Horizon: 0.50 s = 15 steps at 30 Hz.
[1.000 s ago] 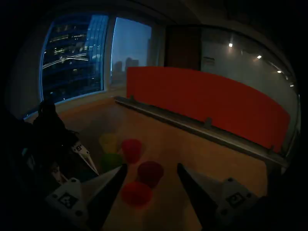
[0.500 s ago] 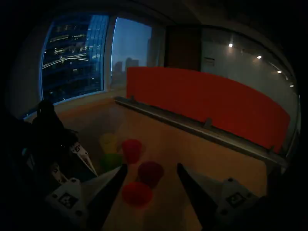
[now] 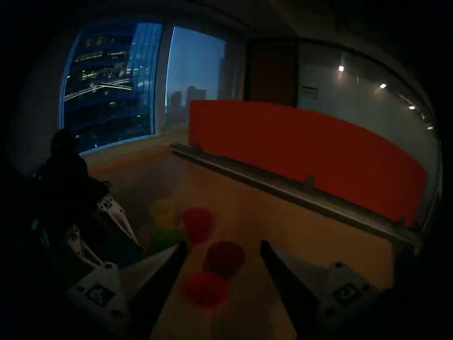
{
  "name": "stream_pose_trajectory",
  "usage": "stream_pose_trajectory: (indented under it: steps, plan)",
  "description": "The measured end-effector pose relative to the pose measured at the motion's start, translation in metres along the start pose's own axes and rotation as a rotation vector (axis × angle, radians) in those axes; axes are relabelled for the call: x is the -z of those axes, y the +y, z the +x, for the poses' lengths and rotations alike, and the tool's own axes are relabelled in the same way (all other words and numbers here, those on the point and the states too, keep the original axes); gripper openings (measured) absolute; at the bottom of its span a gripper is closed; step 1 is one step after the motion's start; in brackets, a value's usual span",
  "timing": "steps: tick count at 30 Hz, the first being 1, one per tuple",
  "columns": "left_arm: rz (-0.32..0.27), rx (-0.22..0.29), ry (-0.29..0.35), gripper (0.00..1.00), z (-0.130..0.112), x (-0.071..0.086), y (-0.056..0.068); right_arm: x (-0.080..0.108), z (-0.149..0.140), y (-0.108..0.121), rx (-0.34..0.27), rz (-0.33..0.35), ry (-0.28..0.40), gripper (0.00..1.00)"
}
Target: Pour water
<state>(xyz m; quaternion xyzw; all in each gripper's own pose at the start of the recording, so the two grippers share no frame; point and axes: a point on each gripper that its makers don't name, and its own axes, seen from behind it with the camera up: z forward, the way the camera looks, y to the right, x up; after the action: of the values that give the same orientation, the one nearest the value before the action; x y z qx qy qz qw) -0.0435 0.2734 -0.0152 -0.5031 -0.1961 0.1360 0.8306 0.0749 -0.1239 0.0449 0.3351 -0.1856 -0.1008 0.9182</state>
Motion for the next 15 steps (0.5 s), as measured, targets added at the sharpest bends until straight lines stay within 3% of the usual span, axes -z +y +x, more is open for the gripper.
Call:
stream_pose_trajectory:
  steps: [15]
  plan:
    - [0.101,0.014,0.065,0.86,0.025,0.036,-0.024,-0.008,0.001,-0.012,0.012,0.027,0.004,1.00]
